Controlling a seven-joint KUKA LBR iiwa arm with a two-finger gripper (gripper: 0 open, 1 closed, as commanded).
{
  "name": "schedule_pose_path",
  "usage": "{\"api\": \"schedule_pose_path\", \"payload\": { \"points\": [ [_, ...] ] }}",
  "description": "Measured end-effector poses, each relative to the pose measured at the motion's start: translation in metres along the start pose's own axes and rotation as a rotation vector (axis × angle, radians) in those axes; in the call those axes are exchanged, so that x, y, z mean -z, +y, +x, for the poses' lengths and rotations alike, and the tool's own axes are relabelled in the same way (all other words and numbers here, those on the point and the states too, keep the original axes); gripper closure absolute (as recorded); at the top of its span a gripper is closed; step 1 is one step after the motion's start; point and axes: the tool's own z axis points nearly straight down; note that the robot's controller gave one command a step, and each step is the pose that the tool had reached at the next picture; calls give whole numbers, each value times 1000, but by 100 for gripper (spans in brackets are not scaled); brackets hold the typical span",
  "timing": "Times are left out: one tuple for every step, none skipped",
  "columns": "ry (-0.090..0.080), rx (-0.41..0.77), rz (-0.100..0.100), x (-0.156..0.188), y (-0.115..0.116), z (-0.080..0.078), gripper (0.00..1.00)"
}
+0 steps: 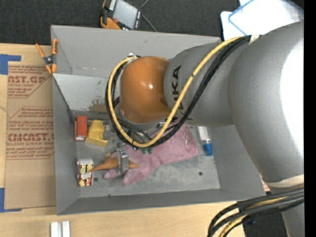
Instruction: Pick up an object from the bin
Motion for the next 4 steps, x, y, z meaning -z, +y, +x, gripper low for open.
{"api": "schedule_pose_path", "payload": {
  "points": [
    [-7,-20,-1,-17,1,4,0],
    [-8,193,-1,-67,-20,21,0],
    [2,-16,-5,-69,-30,50,0],
    [-2,165,-3,38,-30,39,0]
  ]
}}
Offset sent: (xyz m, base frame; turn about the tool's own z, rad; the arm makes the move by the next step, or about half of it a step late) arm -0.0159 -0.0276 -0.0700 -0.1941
